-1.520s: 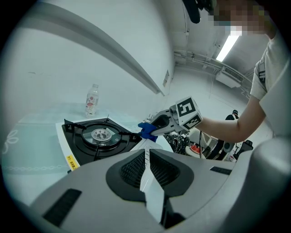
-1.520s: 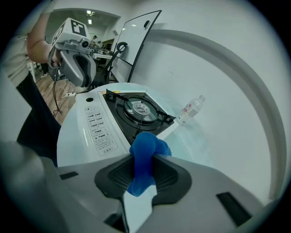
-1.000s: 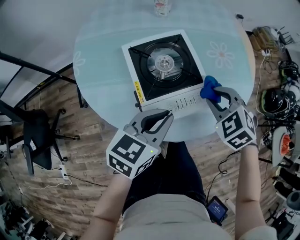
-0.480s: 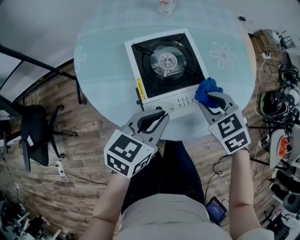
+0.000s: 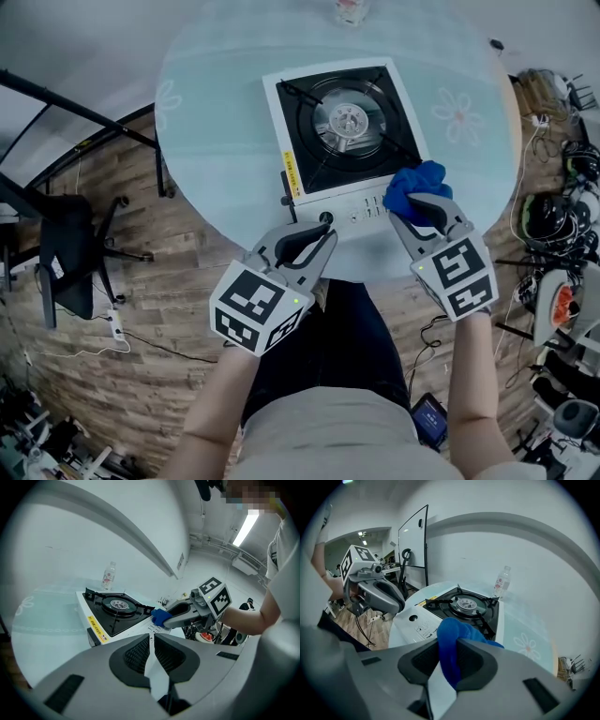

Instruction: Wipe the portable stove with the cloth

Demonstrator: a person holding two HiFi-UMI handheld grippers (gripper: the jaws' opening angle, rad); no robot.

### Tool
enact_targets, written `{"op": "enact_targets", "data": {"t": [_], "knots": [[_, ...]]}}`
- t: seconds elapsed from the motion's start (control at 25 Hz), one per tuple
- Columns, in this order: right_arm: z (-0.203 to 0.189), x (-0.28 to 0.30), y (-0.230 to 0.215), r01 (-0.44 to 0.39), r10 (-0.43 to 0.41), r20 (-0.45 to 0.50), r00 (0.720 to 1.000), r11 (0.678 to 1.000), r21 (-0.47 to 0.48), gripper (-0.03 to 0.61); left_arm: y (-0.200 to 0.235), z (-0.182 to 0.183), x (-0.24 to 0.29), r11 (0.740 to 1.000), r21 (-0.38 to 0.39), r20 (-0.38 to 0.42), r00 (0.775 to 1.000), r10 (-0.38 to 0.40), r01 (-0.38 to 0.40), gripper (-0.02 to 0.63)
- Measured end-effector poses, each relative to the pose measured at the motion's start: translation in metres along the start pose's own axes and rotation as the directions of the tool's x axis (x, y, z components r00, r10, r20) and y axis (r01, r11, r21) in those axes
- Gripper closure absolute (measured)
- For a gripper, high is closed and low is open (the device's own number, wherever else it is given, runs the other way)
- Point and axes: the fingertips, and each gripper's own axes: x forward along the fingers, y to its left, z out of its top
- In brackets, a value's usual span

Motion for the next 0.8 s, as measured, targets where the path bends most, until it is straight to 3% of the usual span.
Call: {"op": "enact_targets", "data": {"t": [0.8], "knots": [[0.022,0.015,0.038,-0.116,0.117,0.029,0.993,0.993,-0.013,0.468,0.004,-0.012,-0.009,1.0,-0.028,0.007,1.0,0.006,-0.006,0.566]]}}
